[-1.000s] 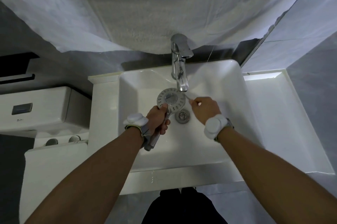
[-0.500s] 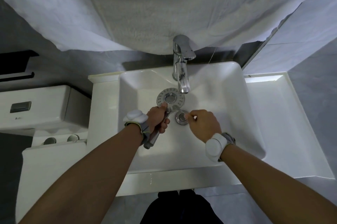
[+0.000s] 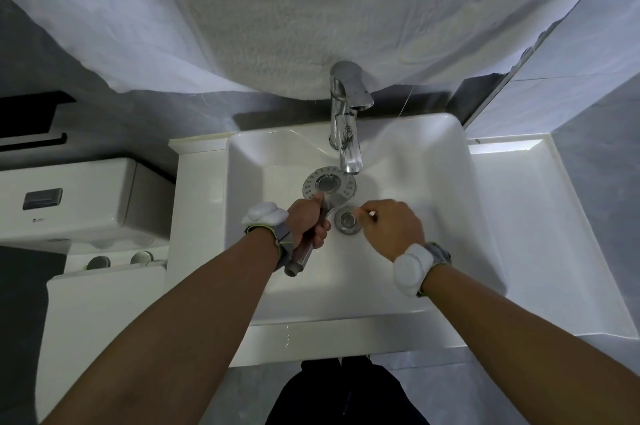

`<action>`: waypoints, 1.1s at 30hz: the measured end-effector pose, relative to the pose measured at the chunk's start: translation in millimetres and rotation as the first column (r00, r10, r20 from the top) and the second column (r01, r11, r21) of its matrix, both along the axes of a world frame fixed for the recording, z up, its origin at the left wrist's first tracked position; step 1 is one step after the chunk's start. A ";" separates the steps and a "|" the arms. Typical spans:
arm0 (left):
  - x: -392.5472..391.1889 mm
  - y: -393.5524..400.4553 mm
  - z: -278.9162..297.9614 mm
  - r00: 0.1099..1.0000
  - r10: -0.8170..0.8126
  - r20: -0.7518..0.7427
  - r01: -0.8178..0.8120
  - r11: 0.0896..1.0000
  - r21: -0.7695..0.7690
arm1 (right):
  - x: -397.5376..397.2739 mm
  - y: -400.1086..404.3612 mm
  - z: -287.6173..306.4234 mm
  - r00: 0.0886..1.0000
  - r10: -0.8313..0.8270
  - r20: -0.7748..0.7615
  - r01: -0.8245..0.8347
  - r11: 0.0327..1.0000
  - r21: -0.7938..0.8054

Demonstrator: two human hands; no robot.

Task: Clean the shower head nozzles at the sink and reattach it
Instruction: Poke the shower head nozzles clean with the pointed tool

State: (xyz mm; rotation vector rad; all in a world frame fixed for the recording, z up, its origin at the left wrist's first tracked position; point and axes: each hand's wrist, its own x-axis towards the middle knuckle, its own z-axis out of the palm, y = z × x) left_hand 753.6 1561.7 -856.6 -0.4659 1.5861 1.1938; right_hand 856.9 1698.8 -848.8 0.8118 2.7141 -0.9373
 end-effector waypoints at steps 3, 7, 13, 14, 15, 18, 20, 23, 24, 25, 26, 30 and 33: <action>-0.4 3.4 1.7 1.000 0.008 0.024 -0.008 1.000 0.023 | -0.7 5.2 2.7 1.000 -0.019 -0.004 0.019 1.000 -0.010; -0.4 7.6 5.9 1.000 0.018 0.023 -0.019 0.999 0.040 | -3.9 12.4 0.2 0.999 -0.041 -0.005 0.040 0.998 -0.055; 0.3 2.4 3.0 0.999 0.025 0.033 -0.025 1.000 0.016 | 0.5 21.4 -5.6 0.989 -0.144 -0.028 0.142 0.987 -0.070; -0.2 2.3 3.6 0.999 0.023 0.027 -0.023 1.000 0.015 | 1.2 17.8 -6.9 0.993 -0.113 -0.030 0.111 0.992 -0.061; 0.4 1.6 3.9 0.999 0.018 0.029 -0.019 1.000 0.016 | 4.1 10.7 -8.3 0.998 -0.056 -0.026 0.055 0.997 -0.059; 1.8 3.2 4.7 0.999 -0.005 0.035 0.005 1.000 0.008 | 3.6 5.6 -5.5 0.999 -0.035 -0.026 0.033 0.998 -0.056; 1.5 4.9 4.7 1.000 -0.011 0.015 0.011 1.000 0.003 | -1.2 14.4 -9.9 0.989 -0.139 -0.044 0.135 0.988 -0.076; -0.4 3.6 4.4 0.998 -0.051 -0.030 0.051 0.999 -0.011 | 3.2 5.5 -8.6 0.996 -0.075 -0.055 0.070 0.994 -0.086; -0.4 2.1 3.2 0.996 -0.074 -0.043 0.073 0.997 -0.012 | 4.6 3.7 -5.6 0.998 -0.041 -0.048 0.037 0.996 -0.081; 0.3 0.5 1.6 0.994 -0.095 -0.050 0.095 0.995 -0.011 | 3.8 7.4 -2.4 0.998 -0.050 -0.042 0.046 0.996 -0.075; 1.3 -0.4 -0.2 0.992 -0.111 -0.055 0.111 0.994 -0.007 | 1.0 16.7 -2.8 0.995 -0.090 -0.035 0.087 0.993 -0.079; 3.8 1.5 -3.1 0.983 -0.161 -0.082 0.160 0.987 -0.020 | -2.4 23.1 -2.4 0.995 -0.084 -0.044 0.081 0.994 -0.067; 6.4 2.7 -7.2 0.974 -0.204 -0.101 0.203 0.979 -0.021 | -0.7 15.8 0.2 0.999 0.001 -0.038 -0.002 1.000 -0.028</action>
